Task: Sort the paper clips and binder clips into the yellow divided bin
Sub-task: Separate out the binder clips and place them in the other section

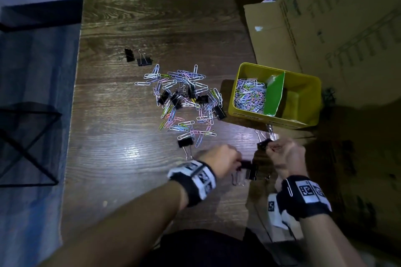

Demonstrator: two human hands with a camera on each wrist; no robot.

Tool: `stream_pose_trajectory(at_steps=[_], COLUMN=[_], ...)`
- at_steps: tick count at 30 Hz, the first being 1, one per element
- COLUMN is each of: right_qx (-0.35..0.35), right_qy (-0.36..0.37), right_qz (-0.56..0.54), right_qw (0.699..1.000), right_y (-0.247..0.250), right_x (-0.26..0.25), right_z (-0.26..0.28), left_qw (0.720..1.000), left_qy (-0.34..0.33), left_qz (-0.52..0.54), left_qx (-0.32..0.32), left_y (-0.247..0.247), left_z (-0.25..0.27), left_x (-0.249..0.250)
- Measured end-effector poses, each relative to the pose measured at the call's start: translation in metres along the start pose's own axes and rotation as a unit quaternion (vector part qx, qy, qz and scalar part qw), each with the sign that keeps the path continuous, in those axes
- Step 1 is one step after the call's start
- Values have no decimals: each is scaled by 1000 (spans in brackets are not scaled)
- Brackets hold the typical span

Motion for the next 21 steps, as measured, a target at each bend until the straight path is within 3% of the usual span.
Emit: stream_pose_trajectory(at_steps=[5,8,10,12,13,14,16,18,21], right_qx=[-14,9,-3,-56,-91,-121,-157,-177,-187], right_qy=[36,97,140,197,226,252,270,248,203], right_qz=[96,104,107,121,132,151,213,264,300], right_qw=[995,990,984,971,961,948,926,915,913], right_y=[12,20,16,2,-8,-19,-40,-55,-63], right_x=[-16,-41,-66,-98,-115,-129,-150,-162,-171], right_z=[25,43,49,51,50,47,37,25,13], left_qw=[996,993,991,975,967,962,965,969,970], left_qy=[-70,-112,-76,-2,43,85,151,175,174], left_qz=[-6,44,49,8,-8,-18,-23,-25,-37], left_qx=[-54,-6,99,222,252,259,212,170,166], left_y=[-27,-15,6,25,31,33,28,18,6], left_z=[-24,-12,8,35,47,55,61,63,69], left_x=[19,3,-28,-64,-80,-93,-111,-121,-127])
Point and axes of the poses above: each hand's wrist, its own z-axis away from the middle knuckle, its own y-axis out of the back of the hand, x = y × z, the point moved 5 cm from there along -z, towards the middle knuckle, and after that the axes turned 11 degrees about -x, right-handed, at the moved point
